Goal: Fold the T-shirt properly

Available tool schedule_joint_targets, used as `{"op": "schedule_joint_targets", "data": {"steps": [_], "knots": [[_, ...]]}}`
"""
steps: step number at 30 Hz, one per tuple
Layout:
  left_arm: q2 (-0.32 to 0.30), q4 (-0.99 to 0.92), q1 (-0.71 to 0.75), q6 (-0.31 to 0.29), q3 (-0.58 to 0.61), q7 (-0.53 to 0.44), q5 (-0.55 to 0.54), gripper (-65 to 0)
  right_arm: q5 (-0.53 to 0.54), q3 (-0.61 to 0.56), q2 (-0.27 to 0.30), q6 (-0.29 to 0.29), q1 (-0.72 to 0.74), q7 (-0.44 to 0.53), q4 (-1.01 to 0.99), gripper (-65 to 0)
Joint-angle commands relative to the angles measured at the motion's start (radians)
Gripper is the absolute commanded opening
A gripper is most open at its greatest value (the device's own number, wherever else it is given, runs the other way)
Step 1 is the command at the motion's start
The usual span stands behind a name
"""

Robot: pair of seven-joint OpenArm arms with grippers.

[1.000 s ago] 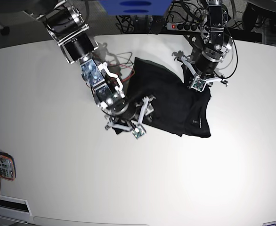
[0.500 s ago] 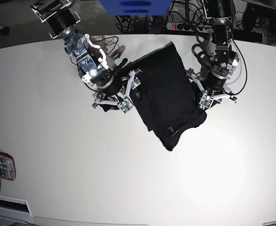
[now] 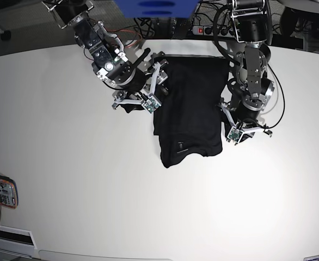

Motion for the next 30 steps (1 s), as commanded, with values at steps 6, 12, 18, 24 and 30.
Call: {"op": "schedule_joint_targets", "data": {"steps": [6,12,18,24,30], "knots": [[0.003,0.04,-0.002,-0.003,-0.006,-0.026,-0.001,-52.6,0.003,0.172,-0.002,0.0,0.008,0.025,0.024,-22.8],[0.008,0.069,0.009,-0.003,-0.069,-0.249,-0.001,-52.6,0.003,0.415,-0.025,0.0,0.01,0.123,0.073,-22.8],[0.008,0.126,0.066,-0.003,-0.132,-0.477,-0.003,-52.5,0.003,0.495,-0.045,0.0,0.008,0.407,0.142,-22.8],[0.025,0.133,0.118,-0.003,-0.219,-0.841,-0.003,-52.0,0.002,0.516,-0.039,0.0,-0.073,0.805,0.073,-22.8],[0.075,0.215,0.199,-0.003,-0.311,-0.951,-0.014,-52.3,-0.135,0.573,-0.039,0.0,-0.148,1.174,0.005,-22.8]]}}
